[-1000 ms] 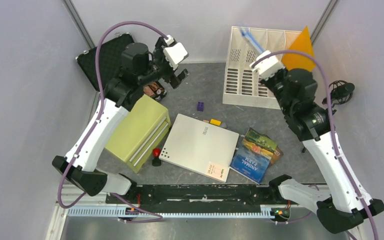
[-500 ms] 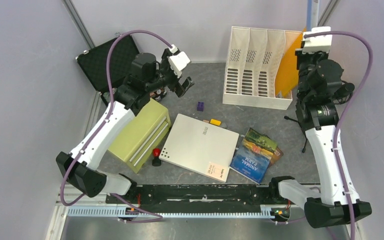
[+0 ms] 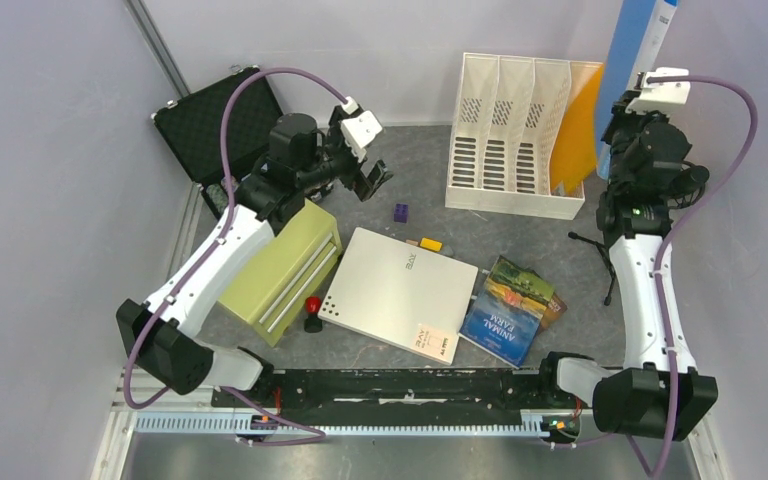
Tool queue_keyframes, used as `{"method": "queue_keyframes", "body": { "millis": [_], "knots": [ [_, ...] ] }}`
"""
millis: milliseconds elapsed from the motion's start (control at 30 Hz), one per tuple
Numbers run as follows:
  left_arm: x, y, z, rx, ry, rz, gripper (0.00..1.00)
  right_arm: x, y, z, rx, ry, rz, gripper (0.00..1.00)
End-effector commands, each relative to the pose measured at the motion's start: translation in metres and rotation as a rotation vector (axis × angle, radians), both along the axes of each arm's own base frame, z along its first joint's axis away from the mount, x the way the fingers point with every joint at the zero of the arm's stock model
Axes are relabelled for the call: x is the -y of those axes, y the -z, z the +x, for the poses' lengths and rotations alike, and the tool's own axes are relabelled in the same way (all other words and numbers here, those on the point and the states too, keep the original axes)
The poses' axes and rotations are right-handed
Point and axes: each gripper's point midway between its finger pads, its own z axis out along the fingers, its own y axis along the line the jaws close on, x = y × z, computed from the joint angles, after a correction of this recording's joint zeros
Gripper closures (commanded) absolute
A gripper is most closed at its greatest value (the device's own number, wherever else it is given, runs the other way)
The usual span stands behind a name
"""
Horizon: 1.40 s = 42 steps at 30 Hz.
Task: Organize the desk
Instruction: Place the folder in the storage box.
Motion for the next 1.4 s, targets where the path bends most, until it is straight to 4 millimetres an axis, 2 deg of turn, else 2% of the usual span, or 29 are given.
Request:
{"method": "queue_keyframes", "body": {
  "millis": [0,167,400,633,700,867,1100,1367],
  "knots": [
    [0.009,-0.007,-0.001,0.007,0.025,-0.051,0.00,-0.010,-0.048,-0.006,0.193,-0.062,0.002,1.00],
    [0.010,-0.002,-0.002,-0.002,0.031,-0.048,0.00,-0.009,-0.037,0.007,0.205,-0.067,0.004,1.00],
    [0.010,0.003,-0.003,-0.011,0.037,-0.044,0.00,-0.003,-0.002,0.026,0.242,-0.067,0.042,1.00],
    [0.012,0.012,-0.002,-0.031,0.042,-0.043,0.00,0.001,0.050,0.032,0.327,-0.108,0.078,1.00],
    [0.013,0.017,-0.002,-0.043,0.042,-0.043,0.00,0.000,0.069,0.035,0.321,-0.122,0.082,1.00],
    [0.015,0.026,0.000,-0.066,0.048,-0.037,0.00,-0.007,0.100,0.035,0.335,-0.165,0.091,1.00],
    [0.018,0.034,0.004,-0.090,0.048,-0.036,0.00,-0.012,0.112,0.028,0.377,-0.189,0.076,1.00],
    [0.022,0.042,0.008,-0.118,0.048,-0.034,0.00,-0.012,0.106,0.020,0.442,-0.183,0.059,1.00]
  ]
}}
